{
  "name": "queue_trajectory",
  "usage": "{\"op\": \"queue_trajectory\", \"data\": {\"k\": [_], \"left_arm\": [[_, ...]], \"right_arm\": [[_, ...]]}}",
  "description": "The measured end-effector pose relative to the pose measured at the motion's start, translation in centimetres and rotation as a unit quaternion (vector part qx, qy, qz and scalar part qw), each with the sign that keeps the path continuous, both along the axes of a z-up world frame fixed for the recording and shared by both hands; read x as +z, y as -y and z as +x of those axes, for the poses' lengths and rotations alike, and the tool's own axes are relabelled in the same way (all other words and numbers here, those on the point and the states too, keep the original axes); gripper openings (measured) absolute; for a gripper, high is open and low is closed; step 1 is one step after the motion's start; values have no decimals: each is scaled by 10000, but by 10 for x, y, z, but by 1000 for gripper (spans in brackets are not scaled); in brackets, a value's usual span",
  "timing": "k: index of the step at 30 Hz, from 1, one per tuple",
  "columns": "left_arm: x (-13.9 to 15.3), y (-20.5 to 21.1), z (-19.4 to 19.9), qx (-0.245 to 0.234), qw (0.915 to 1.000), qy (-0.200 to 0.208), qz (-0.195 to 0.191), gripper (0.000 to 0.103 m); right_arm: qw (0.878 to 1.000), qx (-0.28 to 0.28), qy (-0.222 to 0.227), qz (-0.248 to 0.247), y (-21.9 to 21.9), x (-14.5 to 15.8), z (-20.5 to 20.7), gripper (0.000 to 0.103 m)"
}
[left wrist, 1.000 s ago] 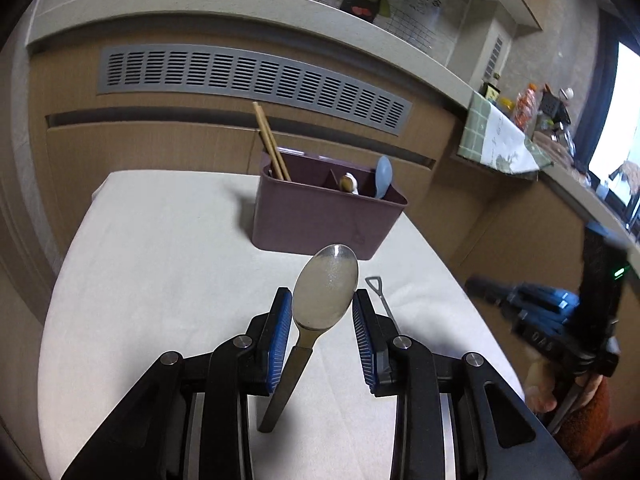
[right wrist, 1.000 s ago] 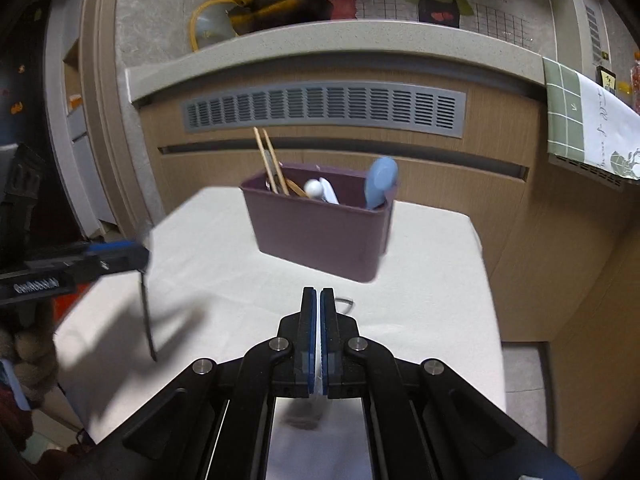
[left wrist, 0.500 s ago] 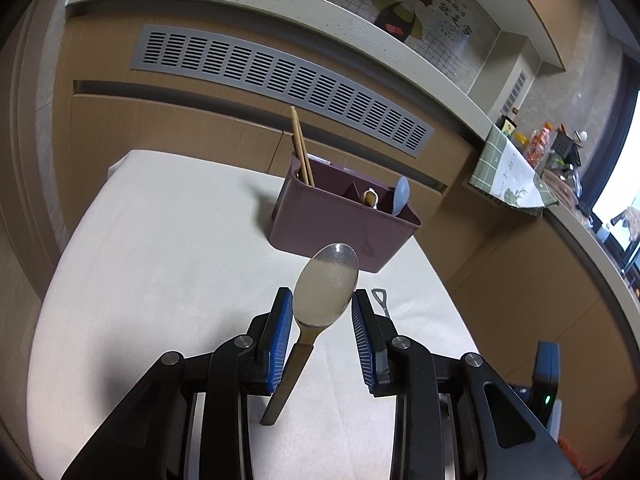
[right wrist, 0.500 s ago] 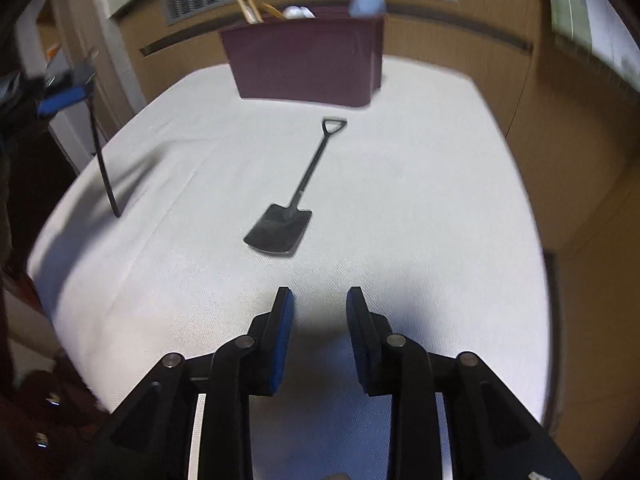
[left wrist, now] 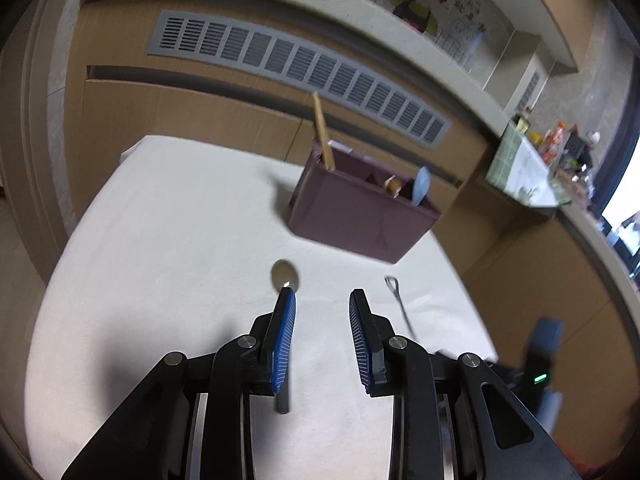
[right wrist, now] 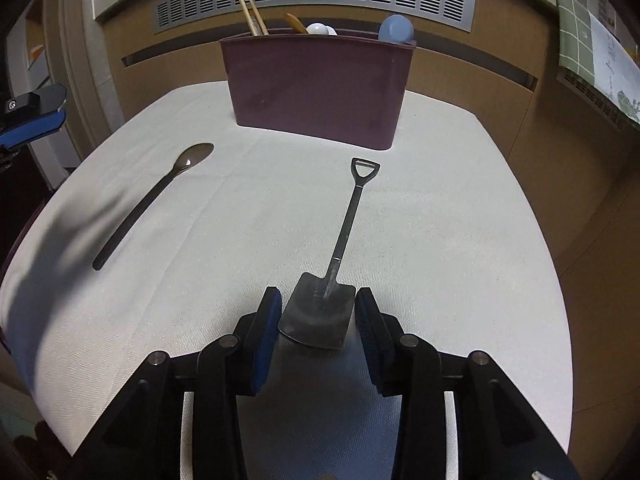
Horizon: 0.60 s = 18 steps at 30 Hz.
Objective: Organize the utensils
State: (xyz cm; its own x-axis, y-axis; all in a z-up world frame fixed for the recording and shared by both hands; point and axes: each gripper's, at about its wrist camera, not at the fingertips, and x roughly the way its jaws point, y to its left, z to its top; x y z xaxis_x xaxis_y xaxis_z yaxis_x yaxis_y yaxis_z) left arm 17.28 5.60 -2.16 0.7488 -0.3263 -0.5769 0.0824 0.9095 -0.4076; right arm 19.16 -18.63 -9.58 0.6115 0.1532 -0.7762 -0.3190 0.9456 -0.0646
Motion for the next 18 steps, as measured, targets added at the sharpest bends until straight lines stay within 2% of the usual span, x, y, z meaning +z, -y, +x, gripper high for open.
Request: {"op": "queue_trajectory", "data": {"k": [1, 2, 6, 9, 11, 15, 17, 18], "left_arm": [[-4, 1, 2, 8, 10000, -58, 45, 29], [-9, 1, 6, -12, 9999, -135, 91, 29], [-31, 11, 25, -111, 9989, -416, 188, 30], [-40, 23, 40, -290, 9973, -509, 435, 30], [-45, 30, 53, -412, 9954, -541, 672, 30], [-58, 37, 95, -428, 9896, -764, 1139, 32], [-66, 40, 114, -386, 9863, -977, 1273, 35], [-71, 43, 123, -372, 9834, -1090, 1400, 35]], "right_arm": [[10000, -18, 88, -30, 3, 4, -1, 15], [9997, -27, 220, -37, 5, 10, -3, 4], [9963, -65, 861, 22, 20, 45, -7, 4], [9946, -61, 1022, 188, 30, 62, 0, 2], [9945, -51, 961, 412, 37, 67, 6, 2], [9970, 5, 374, 682, 46, 55, 19, 6], [9967, -41, 154, 802, 50, 43, 20, 13], [9969, -82, 34, 787, 51, 37, 19, 21]]}}
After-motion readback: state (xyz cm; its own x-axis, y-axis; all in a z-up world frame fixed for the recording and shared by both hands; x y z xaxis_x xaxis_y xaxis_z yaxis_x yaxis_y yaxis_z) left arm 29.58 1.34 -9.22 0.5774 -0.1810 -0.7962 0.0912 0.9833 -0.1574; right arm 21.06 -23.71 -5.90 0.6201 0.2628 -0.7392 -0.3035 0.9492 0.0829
